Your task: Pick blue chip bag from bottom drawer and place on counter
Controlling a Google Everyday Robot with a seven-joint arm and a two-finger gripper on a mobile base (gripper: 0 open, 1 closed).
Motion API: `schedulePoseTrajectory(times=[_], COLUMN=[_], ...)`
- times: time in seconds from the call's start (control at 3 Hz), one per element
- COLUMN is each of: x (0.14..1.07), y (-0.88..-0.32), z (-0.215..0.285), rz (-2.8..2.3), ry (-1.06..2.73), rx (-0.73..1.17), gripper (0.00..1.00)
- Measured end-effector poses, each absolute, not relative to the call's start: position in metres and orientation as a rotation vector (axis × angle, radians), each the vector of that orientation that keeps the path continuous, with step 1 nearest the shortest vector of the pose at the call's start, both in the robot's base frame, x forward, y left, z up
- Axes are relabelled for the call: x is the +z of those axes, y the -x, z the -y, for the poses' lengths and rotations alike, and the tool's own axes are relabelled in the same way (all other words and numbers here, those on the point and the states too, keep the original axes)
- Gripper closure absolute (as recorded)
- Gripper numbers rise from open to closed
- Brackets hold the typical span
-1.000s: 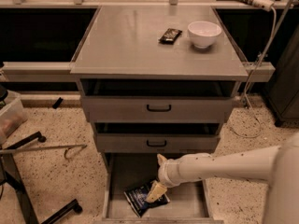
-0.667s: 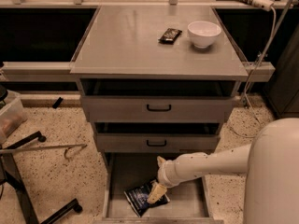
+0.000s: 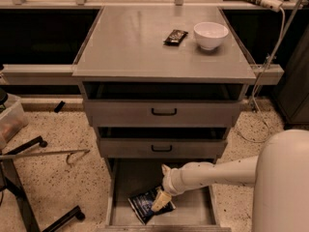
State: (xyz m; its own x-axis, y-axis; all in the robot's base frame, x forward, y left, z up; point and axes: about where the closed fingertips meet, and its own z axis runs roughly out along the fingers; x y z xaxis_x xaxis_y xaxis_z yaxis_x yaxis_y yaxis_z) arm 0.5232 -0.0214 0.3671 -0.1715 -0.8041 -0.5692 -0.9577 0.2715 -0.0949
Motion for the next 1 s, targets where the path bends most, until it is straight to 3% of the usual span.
schedulePoseTrajectory(times=[0.67,1.0], x=[0.240,0.240], y=[-0.545,-0.545], z=[0.028,0.028], rz=[-2.068,-2.068], ry=[1.516,1.516], rx=[0.507,0.507], gripper=[0.00,0.00])
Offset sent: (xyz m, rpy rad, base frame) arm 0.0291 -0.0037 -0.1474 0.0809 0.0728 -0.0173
